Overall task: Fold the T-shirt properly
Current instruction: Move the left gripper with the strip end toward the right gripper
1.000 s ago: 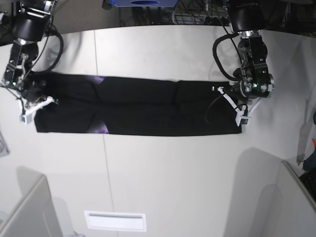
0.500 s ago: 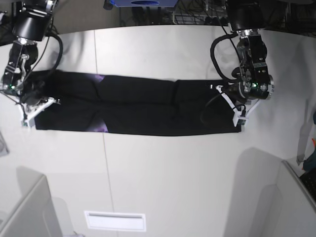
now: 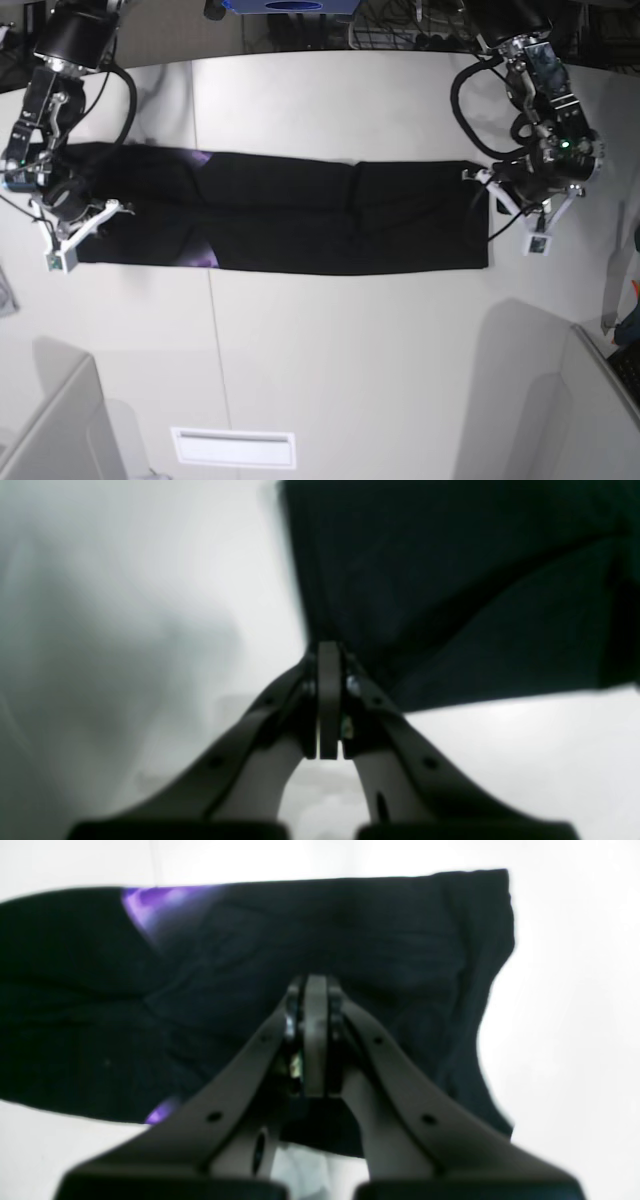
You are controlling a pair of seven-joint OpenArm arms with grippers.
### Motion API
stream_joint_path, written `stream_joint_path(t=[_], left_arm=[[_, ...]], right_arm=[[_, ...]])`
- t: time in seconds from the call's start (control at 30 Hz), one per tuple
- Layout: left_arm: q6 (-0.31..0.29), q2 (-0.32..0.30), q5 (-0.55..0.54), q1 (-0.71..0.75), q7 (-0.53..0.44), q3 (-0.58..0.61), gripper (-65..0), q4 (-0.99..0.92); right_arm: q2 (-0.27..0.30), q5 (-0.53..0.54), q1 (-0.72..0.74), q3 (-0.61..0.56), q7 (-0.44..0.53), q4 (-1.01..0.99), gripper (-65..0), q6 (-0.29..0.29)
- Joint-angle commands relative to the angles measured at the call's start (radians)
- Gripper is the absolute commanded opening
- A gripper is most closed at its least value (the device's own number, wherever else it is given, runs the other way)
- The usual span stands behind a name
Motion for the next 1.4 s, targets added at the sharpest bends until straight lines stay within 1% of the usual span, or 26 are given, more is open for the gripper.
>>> stream_joint_path(t=[0.0, 0.03, 0.07, 0.13, 0.17, 0.2, 0.23, 0.27, 0.3, 0.43, 0.53, 0.67, 0.77, 0.8, 0.83, 0.9, 1.0, 1.07, 1.2, 1.3, 1.37], left_arm=[[-0.028, -0.013, -0.055, -0.01, -0.013, -0.063, -65.0, 0.011], [-0.054, -0.014, -0.115, -0.01, -0.013, -0.121, -55.6, 0.004], [-0.072, -0.014, -0.165, -0.01, -0.013, -0.171, -43.6, -0.004], [-0.084, -0.016, -0.248, -0.01, -0.013, -0.236, -23.2, -0.024], [-0.084, -0.025, -0.271, -0.012, -0.013, -0.245, -14.5, -0.036], [-0.084, -0.039, -0.29, -0.015, -0.014, -0.241, -7.2, -0.055], [-0.084, -0.046, -0.299, -0.021, -0.014, -0.227, -2.5, -0.078], [-0.084, -0.051, -0.308, -0.024, -0.016, -0.214, -0.7, -0.104], [-0.084, -0.054, -0.313, -0.032, -0.028, -0.201, -0.5, -0.128], [-0.084, -0.055, -0.313, -0.044, -0.106, -0.162, -0.5, -0.246], [-0.08, -0.059, -0.308, -0.045, -0.172, -0.105, -0.5, -0.331], [-0.078, -0.068, -0.306, -0.048, -0.217, -0.03, -0.5, -0.391], [-0.078, -0.068, -0.306, -0.068, -0.234, -0.013, -1.2, -0.447], [-0.078, -0.069, -0.306, -0.071, -0.234, -0.013, -3.8, -0.469], [-0.078, -0.071, -0.306, -0.075, -0.235, -0.012, -8.4, -0.489], [-0.078, -0.083, -0.306, -0.075, -0.235, -0.01, -21.6, -0.527], [-0.078, -0.088, -0.306, -0.075, -0.237, -0.009, -47.4, -0.564], [-0.078, -0.106, -0.305, -0.075, -0.237, -0.009, -65.0, -0.563], [-0.078, -0.172, -0.305, -0.094, -0.237, -0.01, -65.0, -0.539], [-0.074, -0.204, -0.305, -0.101, -0.231, -0.009, -65.0, -0.449], [-0.023, -0.207, -0.305, -0.088, -0.228, -0.006, -65.0, -0.357]], right_arm=[[0.004, 0.012, 0.009, 0.003, 0.018, 0.026, -65.0, 0.001], [0.001, 0.012, 0.0, 0.003, 0.018, 0.035, -65.0, 0.001], [-0.001, 0.012, -0.009, 0.0, 0.023, 0.04, -65.0, 0.001], [-0.021, 0.012, -0.017, -0.004, 0.024, 0.04, -65.0, 0.001], [-0.03, 0.012, -0.017, -0.004, 0.024, 0.04, -65.0, 0.001], [-0.036, 0.012, -0.018, -0.004, 0.024, 0.04, -65.0, 0.001], [-0.041, 0.012, -0.018, -0.006, 0.024, 0.04, -65.0, 0.001], [-0.048, 0.012, -0.018, -0.006, 0.023, 0.04, -65.0, 0.001], [-0.056, 0.012, -0.017, -0.006, 0.023, 0.04, -65.0, 0.001], [-0.064, 0.012, -0.017, -0.006, 0.02, 0.04, -65.0, 0.001], [-0.064, 0.012, -0.022, -0.006, 0.024, 0.04, -65.0, 0.001], [-0.064, 0.012, -0.023, -0.006, 0.021, 0.04, -65.0, 0.001], [-0.064, 0.012, -0.023, -0.006, 0.02, 0.041, -65.0, 0.001], [-0.065, 0.012, -0.023, -0.006, 0.02, 0.041, -65.0, 0.001], [-0.065, 0.012, -0.025, -0.006, 0.02, 0.041, -65.0, 0.001], [-0.065, 0.012, -0.025, -0.006, 0.02, 0.041, -65.0, 0.001], [-0.065, 0.012, -0.035, -0.004, 0.026, 0.049, -65.0, 0.001], [-0.065, 0.012, -0.038, -0.004, 0.026, 0.072, -65.0, 0.001], [-0.082, 0.012, -0.049, 0.002, 0.018, 0.129, -65.0, 0.001], [-0.087, 0.012, -0.051, -0.004, 0.018, 0.155, -65.0, 0.001], [-0.1, 0.012, -0.051, -0.003, 0.018, 0.155, -65.0, 0.001]])
